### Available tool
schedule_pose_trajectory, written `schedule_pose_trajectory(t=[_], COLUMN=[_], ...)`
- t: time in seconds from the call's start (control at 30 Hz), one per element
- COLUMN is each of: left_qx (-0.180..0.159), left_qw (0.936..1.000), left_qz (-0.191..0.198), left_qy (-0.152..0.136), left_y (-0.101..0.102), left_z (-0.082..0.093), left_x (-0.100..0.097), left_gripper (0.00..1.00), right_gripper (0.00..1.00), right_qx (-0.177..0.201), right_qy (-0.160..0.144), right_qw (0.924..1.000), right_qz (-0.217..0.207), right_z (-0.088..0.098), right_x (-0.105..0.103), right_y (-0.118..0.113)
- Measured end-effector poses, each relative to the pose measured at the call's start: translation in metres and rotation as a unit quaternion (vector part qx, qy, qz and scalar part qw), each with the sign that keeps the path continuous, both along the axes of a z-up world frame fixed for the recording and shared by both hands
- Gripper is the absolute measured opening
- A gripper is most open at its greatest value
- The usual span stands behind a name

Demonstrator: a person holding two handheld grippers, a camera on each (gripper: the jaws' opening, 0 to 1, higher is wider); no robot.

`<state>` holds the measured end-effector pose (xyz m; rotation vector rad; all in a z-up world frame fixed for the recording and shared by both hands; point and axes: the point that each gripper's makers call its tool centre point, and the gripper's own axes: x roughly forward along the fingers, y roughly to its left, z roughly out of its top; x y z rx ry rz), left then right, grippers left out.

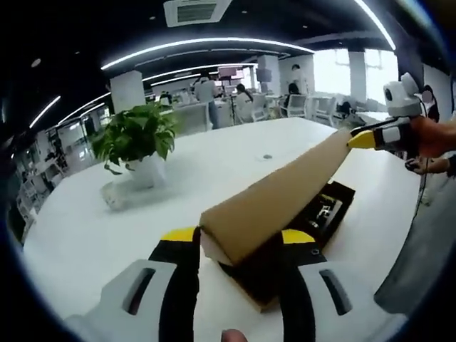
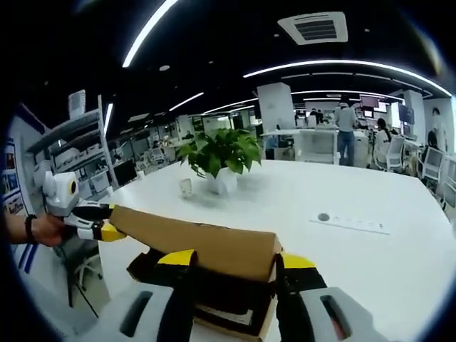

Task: Operate the shoe box by opening the lid, removing the specified soft item, and placing it in the target area until the item is outside and the box remains undamaged.

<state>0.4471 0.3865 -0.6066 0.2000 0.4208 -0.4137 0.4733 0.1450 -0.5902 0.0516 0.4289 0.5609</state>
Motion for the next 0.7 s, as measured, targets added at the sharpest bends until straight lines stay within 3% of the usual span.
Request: schedule_pose_trajectory(t=[0.23, 0.47, 0.7], left_qx=[0.013, 0.015, 0.01], left_qw=[0.9998, 0.9994, 0.9987], left_qz=[0.008, 0.031, 0.05], left_qy=[-0.011, -0.005, -0.007], left_y=[0.006, 0.02, 0.023], left_z=[0.0, -0.009, -0.013], left_x=[0.011, 0.026, 0.034], left_gripper=[0.34, 0.18, 0.15], right_gripper=[0.41, 0.41, 0.41], right_qx=[-0.016, -0.021, -0.024], right_qy=[-0.011, -0.013, -0.016], right_qw=[0.9998, 0.9997, 0.9996], right_qz=[0.002, 0.003, 0.004], right_z=[0.008, 0.014, 0.018], right_x=[0.009, 0.016, 0.022], right_y=[0.002, 0.002, 0.003])
